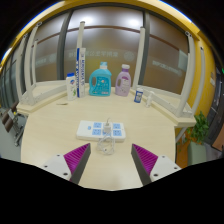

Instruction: Unplug charger

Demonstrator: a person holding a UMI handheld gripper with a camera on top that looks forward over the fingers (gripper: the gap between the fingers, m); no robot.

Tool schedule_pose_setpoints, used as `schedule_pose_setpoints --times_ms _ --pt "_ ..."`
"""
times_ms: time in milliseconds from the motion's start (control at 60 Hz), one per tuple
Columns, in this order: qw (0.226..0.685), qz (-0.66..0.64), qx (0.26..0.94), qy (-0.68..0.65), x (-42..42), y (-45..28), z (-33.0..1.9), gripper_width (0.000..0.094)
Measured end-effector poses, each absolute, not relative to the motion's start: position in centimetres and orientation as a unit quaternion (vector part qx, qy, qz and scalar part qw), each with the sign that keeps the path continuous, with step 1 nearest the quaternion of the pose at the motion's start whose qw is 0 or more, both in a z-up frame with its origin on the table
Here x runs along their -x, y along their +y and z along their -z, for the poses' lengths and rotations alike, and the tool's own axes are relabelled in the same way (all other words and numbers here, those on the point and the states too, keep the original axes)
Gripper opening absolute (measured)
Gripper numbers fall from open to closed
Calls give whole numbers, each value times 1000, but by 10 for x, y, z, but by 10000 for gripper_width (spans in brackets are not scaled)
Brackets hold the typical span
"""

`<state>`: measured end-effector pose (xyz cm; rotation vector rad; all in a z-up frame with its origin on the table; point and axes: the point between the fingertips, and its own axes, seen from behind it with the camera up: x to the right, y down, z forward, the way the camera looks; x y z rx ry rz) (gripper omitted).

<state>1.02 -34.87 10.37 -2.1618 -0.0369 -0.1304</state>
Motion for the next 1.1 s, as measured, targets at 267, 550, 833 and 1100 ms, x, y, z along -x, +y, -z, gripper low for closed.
schedule_pose_setpoints --times_ms 267,550,833,1100 --pt "473 41 880 -3 -8 -210 -45 778" --pt "467 40 883 -19 -2 -184 -19 198" --pt "530 31 847 -22 3 -176 -97 76" --pt "642 17 766 17 -61 -202 -297 75"
